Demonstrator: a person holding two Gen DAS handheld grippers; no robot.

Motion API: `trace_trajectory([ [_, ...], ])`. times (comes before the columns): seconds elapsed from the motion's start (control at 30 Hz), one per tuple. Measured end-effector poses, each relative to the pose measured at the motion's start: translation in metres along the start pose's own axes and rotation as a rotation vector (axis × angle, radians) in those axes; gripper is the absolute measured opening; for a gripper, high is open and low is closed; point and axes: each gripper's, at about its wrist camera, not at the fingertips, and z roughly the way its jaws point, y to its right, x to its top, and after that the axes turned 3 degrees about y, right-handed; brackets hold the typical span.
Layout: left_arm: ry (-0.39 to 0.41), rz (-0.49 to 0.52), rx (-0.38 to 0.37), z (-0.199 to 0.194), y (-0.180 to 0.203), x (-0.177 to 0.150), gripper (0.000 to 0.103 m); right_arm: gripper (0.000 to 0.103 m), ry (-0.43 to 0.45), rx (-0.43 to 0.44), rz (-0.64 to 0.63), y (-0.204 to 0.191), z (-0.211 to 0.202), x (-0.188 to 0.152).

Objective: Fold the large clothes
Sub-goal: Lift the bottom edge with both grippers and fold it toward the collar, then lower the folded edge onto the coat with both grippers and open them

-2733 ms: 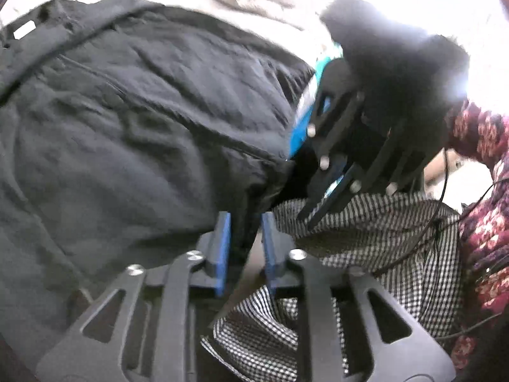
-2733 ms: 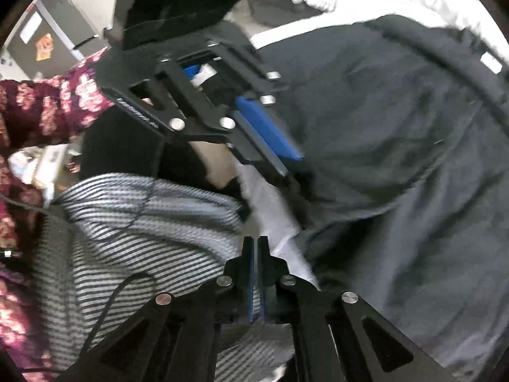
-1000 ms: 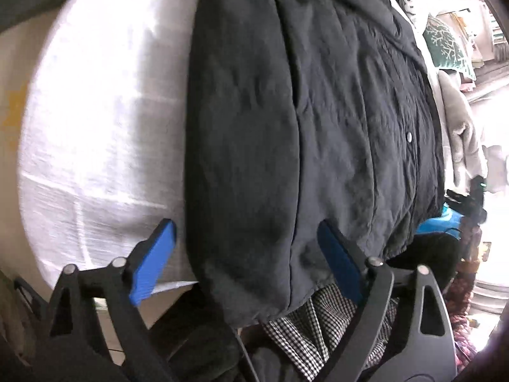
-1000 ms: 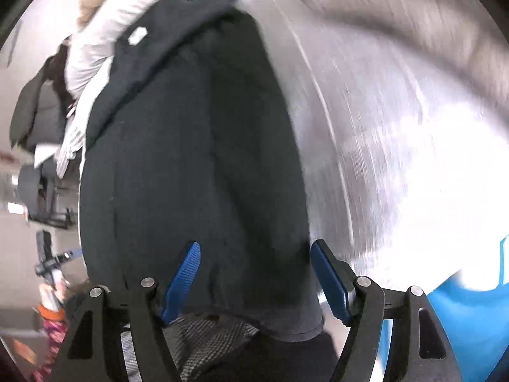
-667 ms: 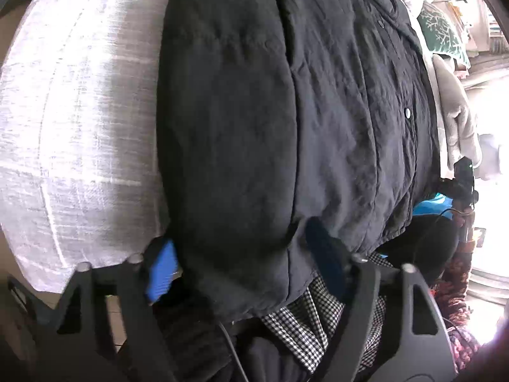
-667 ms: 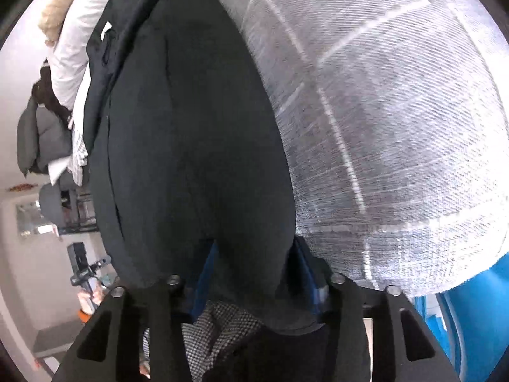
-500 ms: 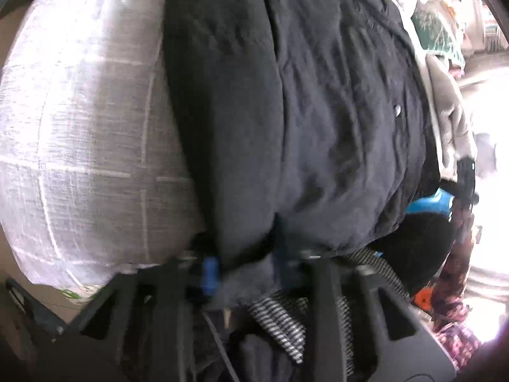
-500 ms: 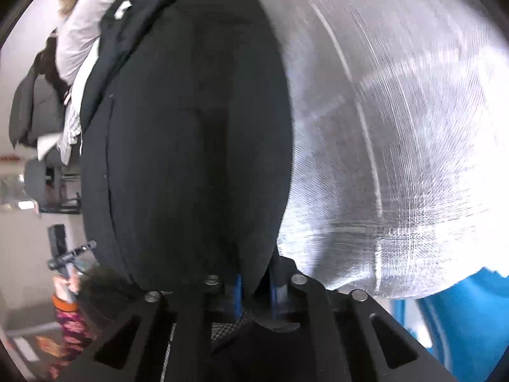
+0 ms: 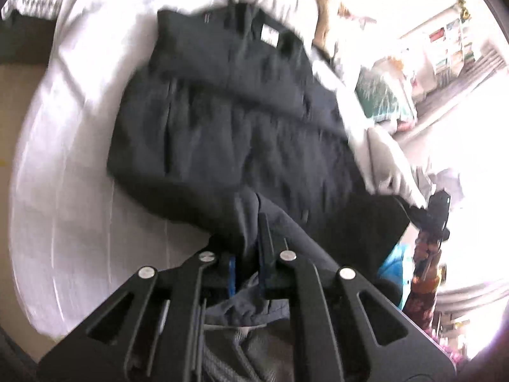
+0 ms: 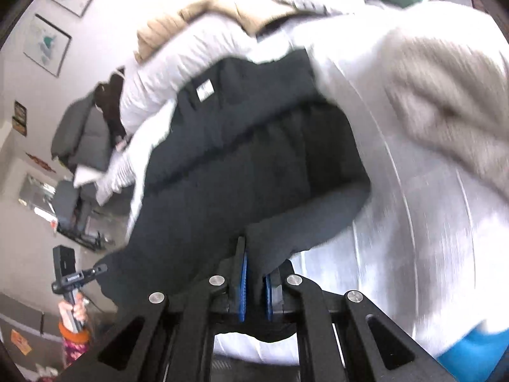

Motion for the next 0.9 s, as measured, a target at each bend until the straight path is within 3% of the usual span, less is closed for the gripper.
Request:
trace_trajectory([
  [0.27, 0.181, -0.032, 0.047, 0.019, 0.001, 0.109, 0.011, 0.008, 0.130, -0.004, 0.028, -0.001, 0.032, 0.093],
  [0.47, 0.346, -0.064, 0.121, 0.066, -0.022, 0.198, 0.013, 0.008, 0.230, -0.023, 0.076, 0.022, 0.078, 0.163],
  [0.53, 0.383, -0.057, 0.153, 0.086, -0.031, 0.221, 0.019, 0.009, 0.249, -0.028, 0.112, 0.038, 0.104, 0.191],
  [0.57, 0.389, -0.064, 0.167, 0.102, -0.039, 0.234, 0.030, 0.010, 0.246, -0.030, 0.133, 0.046, 0.118, 0.200],
  [0.6, 0.388, -0.074, 0.184, 0.115, -0.046, 0.244, 0.051, 0.012, 0.239, -0.033, 0.149, 0.052, 0.132, 0.205],
  [0.67, 0.403, -0.089, 0.267, 0.135, -0.058, 0.260, 0.078, 0.020, 0.196, -0.043, 0.191, 0.066, 0.166, 0.218],
  [0.73, 0.440, -0.090, 0.315, 0.142, -0.067, 0.268, 0.081, 0.036, 0.166, -0.031, 0.236, 0.080, 0.192, 0.222],
  [0.9, 0.431, -0.062, 0.297, 0.127, -0.076, 0.276, 0.086, 0.054, 0.189, 0.021, 0.219, 0.094, 0.190, 0.231],
])
